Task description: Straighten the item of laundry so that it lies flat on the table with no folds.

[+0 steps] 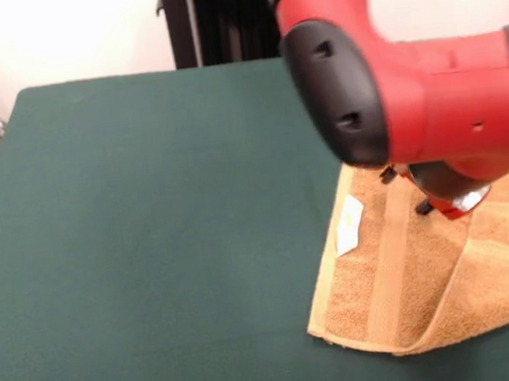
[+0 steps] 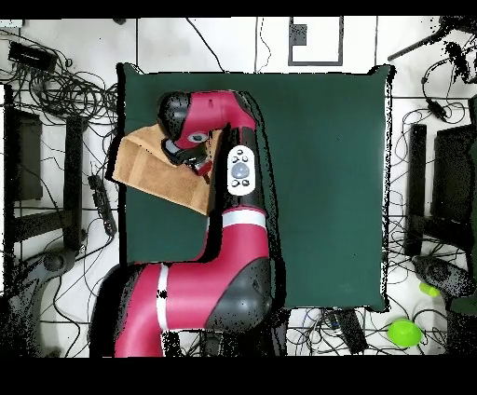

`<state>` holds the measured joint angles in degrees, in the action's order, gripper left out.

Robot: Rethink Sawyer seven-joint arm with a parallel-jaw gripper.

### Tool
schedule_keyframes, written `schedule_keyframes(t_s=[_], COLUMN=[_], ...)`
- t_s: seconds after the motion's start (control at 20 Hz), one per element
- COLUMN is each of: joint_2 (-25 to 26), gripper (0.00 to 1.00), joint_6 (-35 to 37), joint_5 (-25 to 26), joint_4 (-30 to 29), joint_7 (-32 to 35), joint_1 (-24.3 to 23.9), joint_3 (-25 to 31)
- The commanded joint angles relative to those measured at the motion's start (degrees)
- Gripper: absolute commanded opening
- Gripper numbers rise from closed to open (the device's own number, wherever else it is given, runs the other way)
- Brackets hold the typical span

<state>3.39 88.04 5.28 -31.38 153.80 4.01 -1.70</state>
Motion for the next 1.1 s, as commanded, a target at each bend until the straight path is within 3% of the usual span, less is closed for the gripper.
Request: schedule_keyframes(t_s=[0.05,0.75,1.1], joint_2=[9.03,8.78,6.83], gripper=[1.0,1.0,1.0], joint_6=[0.53,-0.4,-2.58], joint_5=[16.83,17.11,17.61], joint_4=[-0.73,-1.57,-5.91], joint_7=[-17.95,-24.37,-25.77], joint_1=[-0.7,-2.45,-2.54], joint_3=[-7.42,-6.08,-7.96])
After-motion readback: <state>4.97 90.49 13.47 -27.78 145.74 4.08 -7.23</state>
